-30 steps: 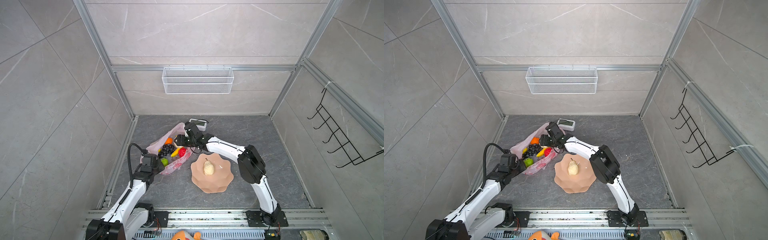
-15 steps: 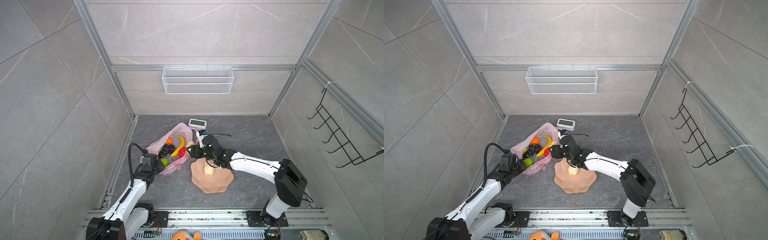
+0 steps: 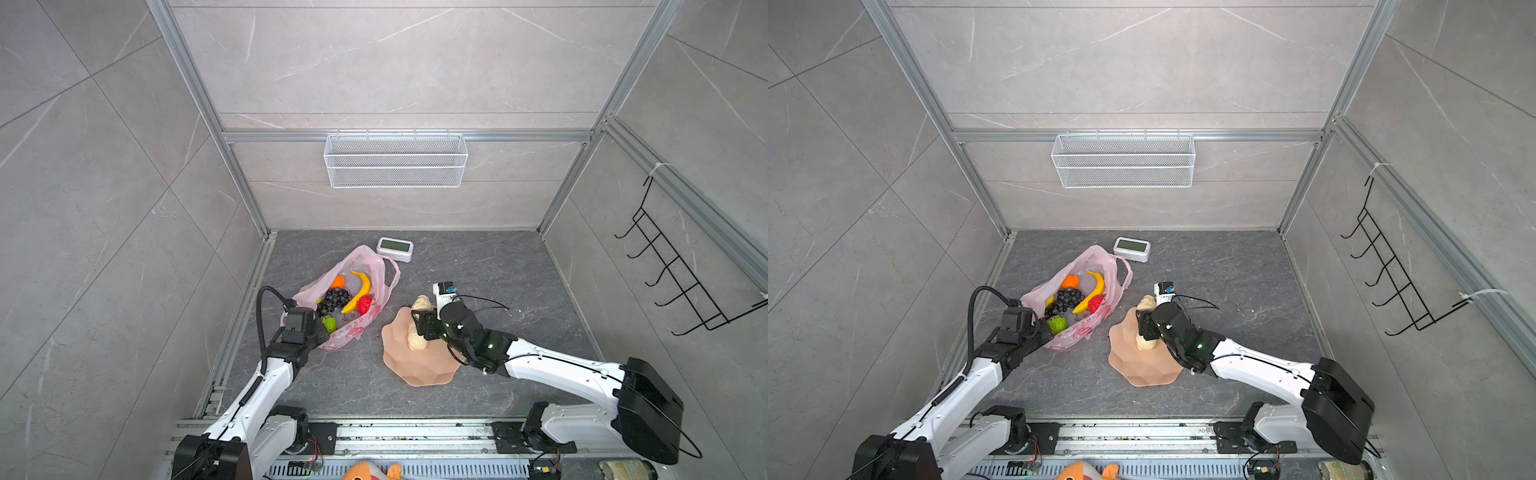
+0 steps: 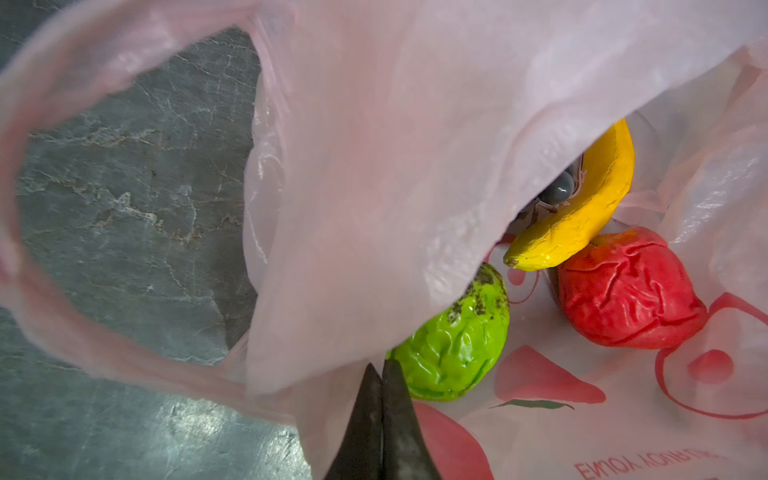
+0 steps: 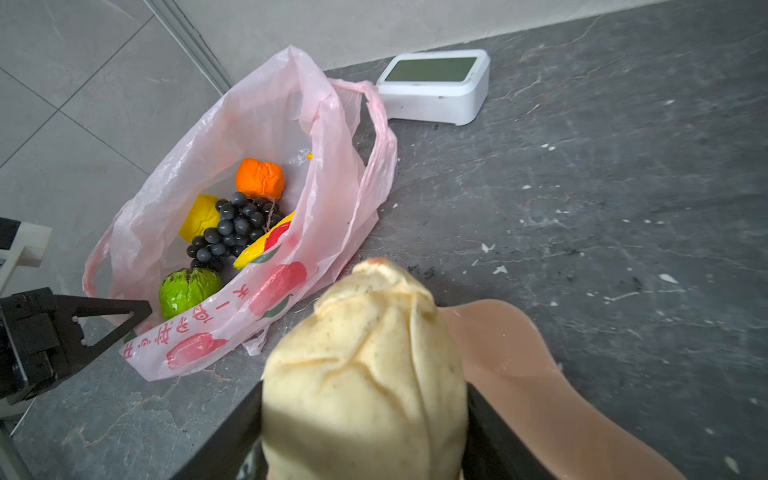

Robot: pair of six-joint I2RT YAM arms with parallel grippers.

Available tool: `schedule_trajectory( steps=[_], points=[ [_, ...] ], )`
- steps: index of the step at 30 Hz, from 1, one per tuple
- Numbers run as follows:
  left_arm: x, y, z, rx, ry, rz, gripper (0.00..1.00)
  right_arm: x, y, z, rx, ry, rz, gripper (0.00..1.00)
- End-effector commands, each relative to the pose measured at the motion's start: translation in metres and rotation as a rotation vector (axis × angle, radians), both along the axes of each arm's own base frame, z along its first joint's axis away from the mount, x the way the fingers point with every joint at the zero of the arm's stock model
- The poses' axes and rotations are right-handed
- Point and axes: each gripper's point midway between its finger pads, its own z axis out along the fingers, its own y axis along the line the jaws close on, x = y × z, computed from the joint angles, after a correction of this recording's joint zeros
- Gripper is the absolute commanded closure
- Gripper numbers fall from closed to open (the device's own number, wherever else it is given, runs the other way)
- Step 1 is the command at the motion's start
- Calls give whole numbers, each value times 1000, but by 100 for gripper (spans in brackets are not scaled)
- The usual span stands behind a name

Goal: Take the fake fruits out of the plastic bag
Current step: 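Carry the pear to the peach bowl and lower it beside the first pear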

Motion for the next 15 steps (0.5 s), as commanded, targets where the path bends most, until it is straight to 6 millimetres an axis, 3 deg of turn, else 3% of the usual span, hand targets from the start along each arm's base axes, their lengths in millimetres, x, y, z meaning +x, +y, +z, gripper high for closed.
schedule_trajectory(
  steps=[1,7,15],
  points=[
    [7,-3,9,5,-39,-25,100,-9,-19,-13,-35,26,-52,35],
    [6,-3,9,5,-36,-25,100,-23,-22,-32,-35,73,-64,35],
    [6,-3,8,6,-35,-25,100,-30,-42,-52,-36,118,-137,35]
  ],
)
